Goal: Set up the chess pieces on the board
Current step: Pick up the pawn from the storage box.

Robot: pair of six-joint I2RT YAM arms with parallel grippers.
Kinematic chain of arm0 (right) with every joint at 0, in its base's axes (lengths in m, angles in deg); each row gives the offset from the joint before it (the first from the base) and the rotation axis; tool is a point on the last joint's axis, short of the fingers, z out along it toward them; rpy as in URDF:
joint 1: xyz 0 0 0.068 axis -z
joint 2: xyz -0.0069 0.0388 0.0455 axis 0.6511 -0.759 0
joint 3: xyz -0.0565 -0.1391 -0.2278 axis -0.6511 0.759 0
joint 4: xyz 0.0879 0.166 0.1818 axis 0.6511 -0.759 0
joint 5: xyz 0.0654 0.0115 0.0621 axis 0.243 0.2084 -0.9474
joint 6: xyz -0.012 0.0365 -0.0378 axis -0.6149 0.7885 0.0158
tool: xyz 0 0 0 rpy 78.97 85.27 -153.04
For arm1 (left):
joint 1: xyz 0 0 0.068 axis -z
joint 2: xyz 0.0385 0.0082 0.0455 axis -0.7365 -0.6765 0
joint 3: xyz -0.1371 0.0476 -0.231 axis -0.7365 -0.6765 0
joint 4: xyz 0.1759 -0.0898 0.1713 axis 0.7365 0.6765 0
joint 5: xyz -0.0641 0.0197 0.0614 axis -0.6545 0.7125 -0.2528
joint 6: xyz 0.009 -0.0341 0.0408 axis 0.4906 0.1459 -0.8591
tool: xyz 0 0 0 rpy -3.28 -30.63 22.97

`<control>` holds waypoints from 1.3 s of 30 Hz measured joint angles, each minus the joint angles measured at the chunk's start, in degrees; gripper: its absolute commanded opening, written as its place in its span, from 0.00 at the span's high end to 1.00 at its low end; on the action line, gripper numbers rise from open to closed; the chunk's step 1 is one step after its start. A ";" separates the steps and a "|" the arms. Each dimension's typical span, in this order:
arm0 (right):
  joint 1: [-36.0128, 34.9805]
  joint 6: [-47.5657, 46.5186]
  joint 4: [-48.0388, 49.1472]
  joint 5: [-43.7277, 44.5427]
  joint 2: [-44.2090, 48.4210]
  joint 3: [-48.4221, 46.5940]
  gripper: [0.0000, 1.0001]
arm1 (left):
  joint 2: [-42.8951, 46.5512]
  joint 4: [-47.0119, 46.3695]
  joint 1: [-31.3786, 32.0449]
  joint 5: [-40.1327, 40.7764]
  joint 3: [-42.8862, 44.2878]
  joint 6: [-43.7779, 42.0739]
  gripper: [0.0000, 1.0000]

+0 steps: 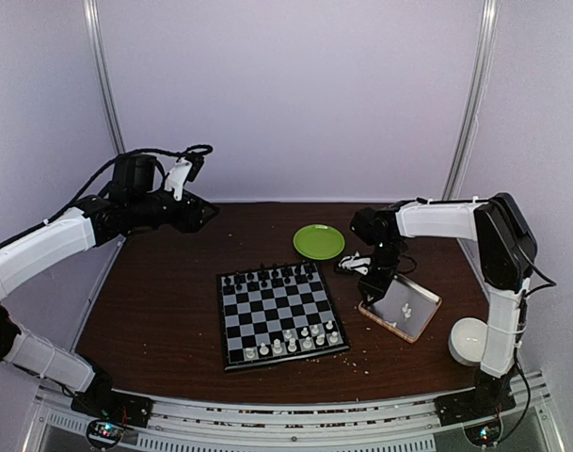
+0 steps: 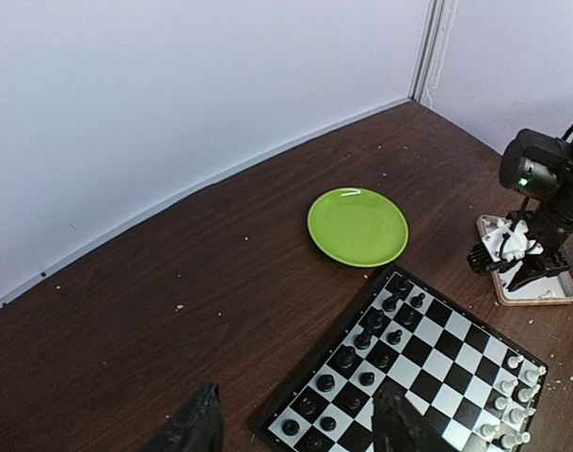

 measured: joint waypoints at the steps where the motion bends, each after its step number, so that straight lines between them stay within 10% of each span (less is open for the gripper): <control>1: -0.02 0.00 -0.13 -0.15 -0.42 -0.20 0.69 | -0.13 0.00 0.00 -0.02 0.00 0.00 0.44; 39: -1.70 -3.34 5.44 8.81 5.62 8.04 0.93 | -1.42 0.04 0.00 -1.49 0.20 1.01 0.44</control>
